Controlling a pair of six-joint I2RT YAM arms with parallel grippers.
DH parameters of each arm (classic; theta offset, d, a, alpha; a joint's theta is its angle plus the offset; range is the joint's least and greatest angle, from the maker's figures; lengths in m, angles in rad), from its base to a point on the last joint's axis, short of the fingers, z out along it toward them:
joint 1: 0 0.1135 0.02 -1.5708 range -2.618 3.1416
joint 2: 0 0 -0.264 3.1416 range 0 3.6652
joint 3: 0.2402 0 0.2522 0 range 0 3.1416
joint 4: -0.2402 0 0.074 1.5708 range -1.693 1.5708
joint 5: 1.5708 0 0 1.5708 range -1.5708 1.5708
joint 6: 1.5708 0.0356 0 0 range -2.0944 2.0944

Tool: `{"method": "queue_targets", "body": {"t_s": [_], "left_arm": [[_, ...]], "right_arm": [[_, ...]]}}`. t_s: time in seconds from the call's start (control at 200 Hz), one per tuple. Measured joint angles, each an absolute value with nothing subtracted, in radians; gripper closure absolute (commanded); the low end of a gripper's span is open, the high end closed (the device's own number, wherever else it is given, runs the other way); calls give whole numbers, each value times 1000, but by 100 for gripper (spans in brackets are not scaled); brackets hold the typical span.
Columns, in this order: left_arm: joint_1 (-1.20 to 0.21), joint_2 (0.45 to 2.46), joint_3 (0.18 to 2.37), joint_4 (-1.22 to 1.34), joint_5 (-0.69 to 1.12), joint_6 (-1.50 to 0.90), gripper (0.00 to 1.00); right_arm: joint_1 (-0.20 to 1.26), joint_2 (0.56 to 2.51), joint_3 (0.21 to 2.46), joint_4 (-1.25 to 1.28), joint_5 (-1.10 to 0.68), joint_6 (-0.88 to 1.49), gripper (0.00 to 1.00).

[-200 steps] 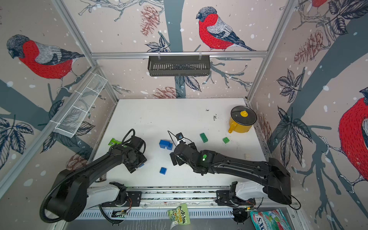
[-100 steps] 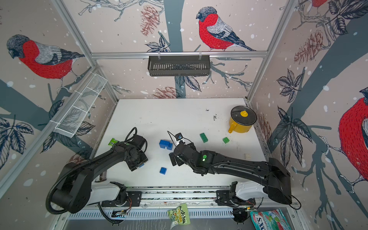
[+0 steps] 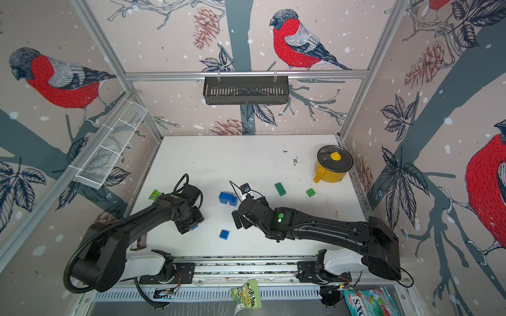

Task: Assemble the letter h with lego
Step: Pick up the lego brick from the center of the board.

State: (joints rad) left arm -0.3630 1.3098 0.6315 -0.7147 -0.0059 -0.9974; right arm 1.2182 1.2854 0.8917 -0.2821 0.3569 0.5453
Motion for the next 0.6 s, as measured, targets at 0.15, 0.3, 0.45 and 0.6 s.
{"method": "queue_targets", "body": {"t_s": [0.15, 0.3, 0.45, 0.6], "left_arm": [[-363, 1301, 637, -718, -16, -997, 38], [-363, 1288, 642, -726, -27, -998, 41], [-363, 1278, 641, -730, -27, -999, 43], [-363, 1278, 637, -728, -26, -999, 43]], "right_arm": [[1220, 1292, 892, -281, 356, 545, 0], [1222, 1295, 891, -275, 354, 545, 0], [1223, 1299, 889, -275, 350, 545, 0], [1223, 1299, 888, -275, 350, 545, 1]]}}
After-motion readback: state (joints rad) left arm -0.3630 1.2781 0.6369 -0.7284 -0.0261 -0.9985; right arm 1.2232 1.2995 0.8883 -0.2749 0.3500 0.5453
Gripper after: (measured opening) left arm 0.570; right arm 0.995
